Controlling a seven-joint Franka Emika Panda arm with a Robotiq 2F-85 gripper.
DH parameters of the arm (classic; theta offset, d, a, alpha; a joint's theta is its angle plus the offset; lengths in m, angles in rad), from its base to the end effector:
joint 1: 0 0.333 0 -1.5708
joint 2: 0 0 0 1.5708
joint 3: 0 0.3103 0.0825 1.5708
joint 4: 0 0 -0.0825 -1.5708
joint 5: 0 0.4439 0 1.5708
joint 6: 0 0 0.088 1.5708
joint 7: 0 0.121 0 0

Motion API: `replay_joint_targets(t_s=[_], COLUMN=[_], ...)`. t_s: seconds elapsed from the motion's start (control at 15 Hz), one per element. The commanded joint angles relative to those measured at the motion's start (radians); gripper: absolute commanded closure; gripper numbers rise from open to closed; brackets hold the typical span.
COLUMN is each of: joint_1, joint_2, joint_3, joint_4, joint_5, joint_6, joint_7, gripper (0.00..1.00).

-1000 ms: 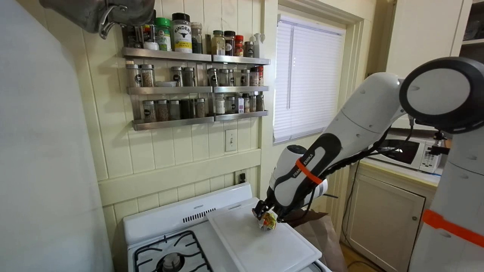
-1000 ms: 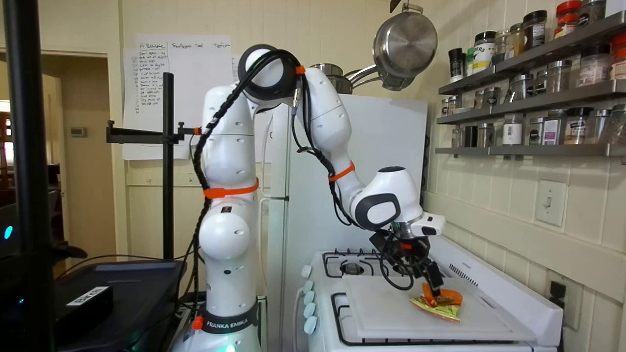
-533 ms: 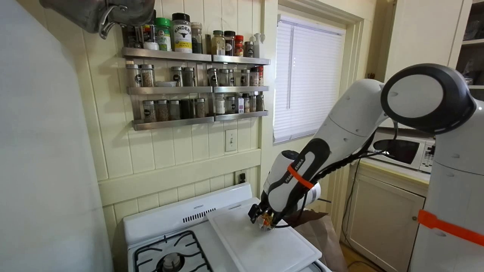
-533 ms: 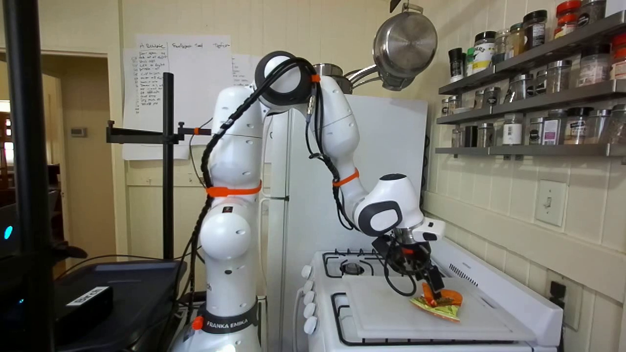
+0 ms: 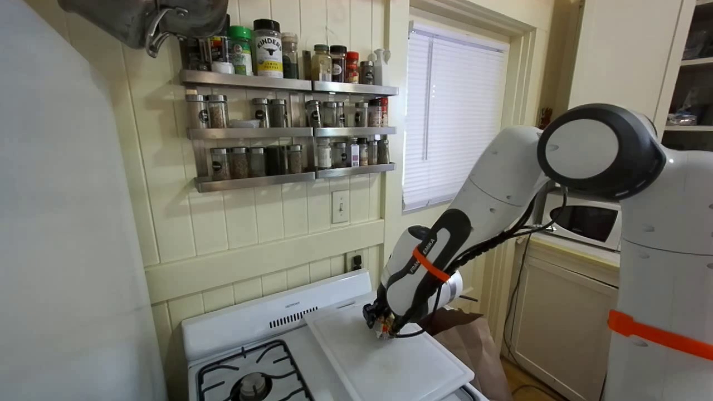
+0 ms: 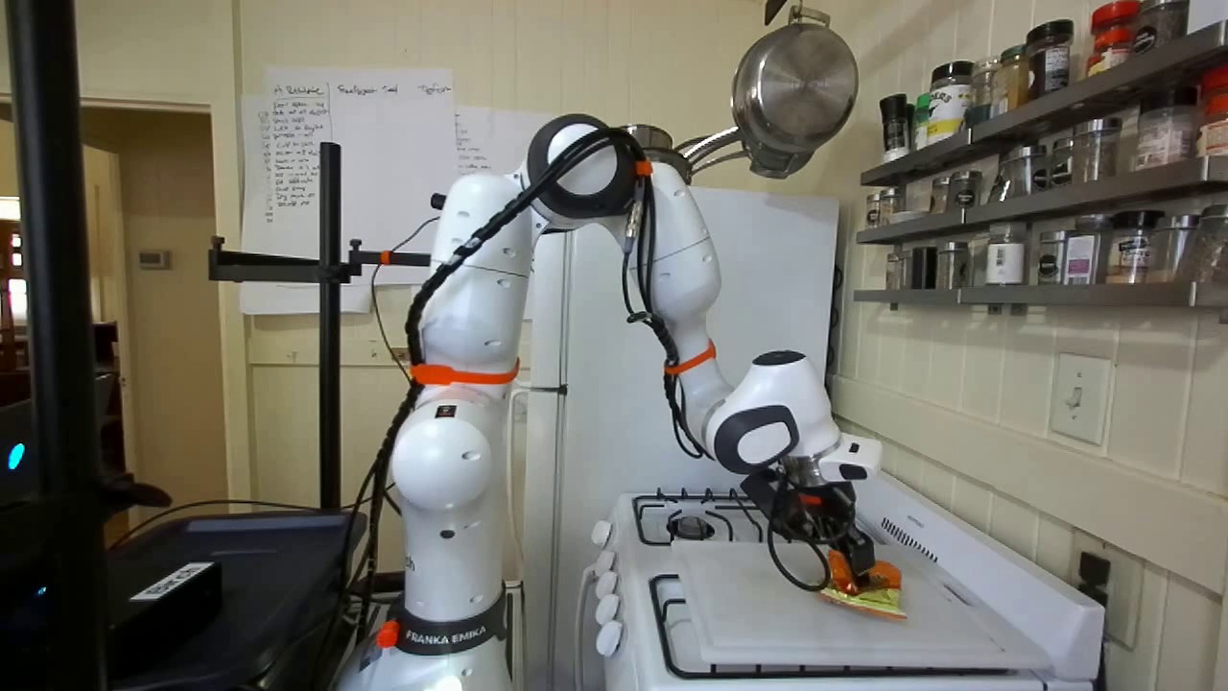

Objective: Put the yellow packet inside the brown paper bug

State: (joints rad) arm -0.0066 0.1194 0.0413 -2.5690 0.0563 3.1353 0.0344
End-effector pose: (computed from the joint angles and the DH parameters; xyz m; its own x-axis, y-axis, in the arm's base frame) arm 0.5188 0.0136 0.1972 0.9007 -0.0617 0.4300 -0.0472 -0.9979 -0.0444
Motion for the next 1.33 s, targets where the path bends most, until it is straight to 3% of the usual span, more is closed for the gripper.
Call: replay_joint_targets(t_s=[0.0,0.13,0.73,1.27], joint_1=[-0.041,-0.071,-0.168,-0.267], joint_2=[0.009,0.000,-0.042,0.036], joint_3=[0.007,0.021,0.000,-0.104], joint_4=[0.034,0.051,0.120,0.170], joint_5=[0.027,0.048,0.054,0.030], joint_6=[0.005,-0.006,-0.005,0.009], joint_7=[-0.016,-0.022,-0.032,-0.036], gripper=[0.85,0.99,1.00,1.00])
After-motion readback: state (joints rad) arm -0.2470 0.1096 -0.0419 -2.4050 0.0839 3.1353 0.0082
